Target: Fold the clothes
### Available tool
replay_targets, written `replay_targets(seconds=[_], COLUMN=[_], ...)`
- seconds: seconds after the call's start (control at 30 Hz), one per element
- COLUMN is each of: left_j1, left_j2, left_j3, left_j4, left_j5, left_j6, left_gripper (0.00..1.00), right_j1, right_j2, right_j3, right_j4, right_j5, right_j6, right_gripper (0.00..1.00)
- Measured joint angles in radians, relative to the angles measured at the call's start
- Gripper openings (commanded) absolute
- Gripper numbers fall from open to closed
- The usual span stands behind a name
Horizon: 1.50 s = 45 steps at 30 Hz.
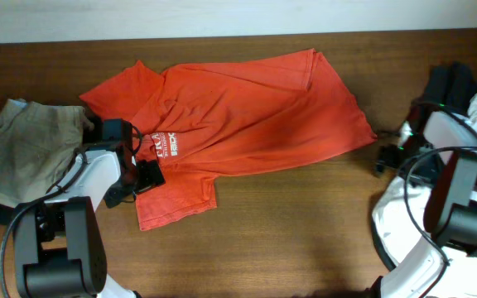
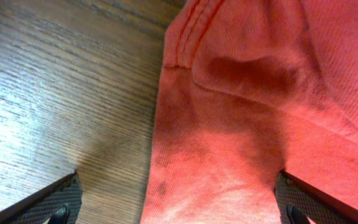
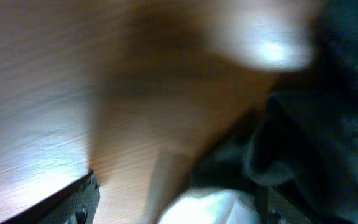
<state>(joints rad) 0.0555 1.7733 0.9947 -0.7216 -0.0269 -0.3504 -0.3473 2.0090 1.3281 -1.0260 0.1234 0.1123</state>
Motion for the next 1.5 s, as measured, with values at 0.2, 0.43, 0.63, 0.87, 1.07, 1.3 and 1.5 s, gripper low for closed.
replay_targets(seconds=[0.2,0.43,0.63,0.87,1.07,1.3,1.5], left_j1=[0.000,0.000,0.000,0.003,0.003,-0.001,-0.046], left_j2=[0.000,0.000,0.001,0.028,0.031,0.032,0.039], left_j3=[0.000,0.000,0.017,0.025,0.028,0.035,0.025], left_j4=[-0.016,-0.018,0.006,0.030,0.063,0.092,0.137], left_j5=[0.000,0.000,-0.005,0.023,0.161,0.265,0.232], left_j6=[0.000,0.003,0.105,0.130,0.130,0.130,0.130], left_gripper=[0.99,0.99,0.89,0.38,0.70,0.62,0.36], right_j1=[-0.193,-0.085,-0.058,-0.058,-0.058,-0.058,-0.058], right_j2=[-0.041,-0.175,-0.175,-0.175,-0.175,-0.175,-0.175], right_j3=[0.137,0.201,0.201,0.201,0.201,0.201,0.201], right_j4=[-0.086,-0.126,-0.119,-0.119,-0.119,-0.119,-0.119], right_j5=[-0.020,-0.367,-0.388,-0.388,-0.388,-0.391,-0.392], right_j6=[0.052,-0.188,-0.199,-0.199,-0.199,-0.199,-0.199], right_gripper=[0.98,0.99,0.99,0.99,0.99,0.98,0.99])
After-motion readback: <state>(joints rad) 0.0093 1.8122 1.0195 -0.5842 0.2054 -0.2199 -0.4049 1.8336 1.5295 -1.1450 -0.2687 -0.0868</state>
